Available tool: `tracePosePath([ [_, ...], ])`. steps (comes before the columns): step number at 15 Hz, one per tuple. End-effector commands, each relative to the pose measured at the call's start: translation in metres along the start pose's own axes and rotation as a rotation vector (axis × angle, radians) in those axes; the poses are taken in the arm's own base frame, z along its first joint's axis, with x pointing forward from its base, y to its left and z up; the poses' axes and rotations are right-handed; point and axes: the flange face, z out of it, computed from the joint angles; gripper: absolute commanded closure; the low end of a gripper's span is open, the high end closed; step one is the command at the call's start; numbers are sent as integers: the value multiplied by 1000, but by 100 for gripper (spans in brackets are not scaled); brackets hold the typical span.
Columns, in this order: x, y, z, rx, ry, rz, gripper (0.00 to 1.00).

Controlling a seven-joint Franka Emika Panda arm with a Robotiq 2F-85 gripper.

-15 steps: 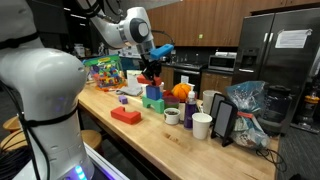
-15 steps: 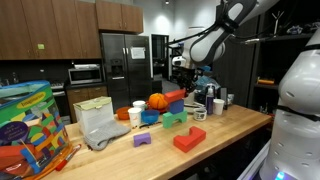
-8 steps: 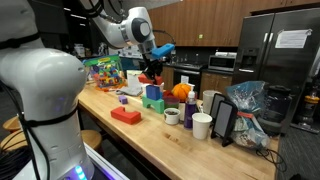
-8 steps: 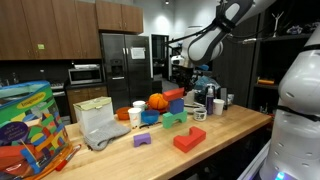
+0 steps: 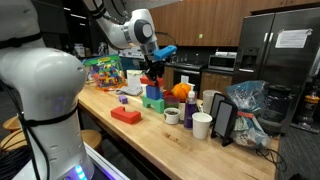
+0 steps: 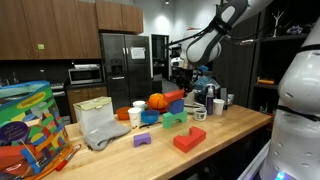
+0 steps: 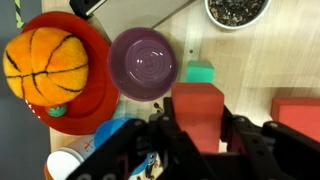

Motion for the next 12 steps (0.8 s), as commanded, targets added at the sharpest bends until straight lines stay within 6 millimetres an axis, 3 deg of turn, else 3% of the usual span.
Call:
tracePosePath([
  [1, -8, 7, 1, 10, -1, 5, 84],
  [12, -9, 10, 6, 24, -1, 9, 84],
])
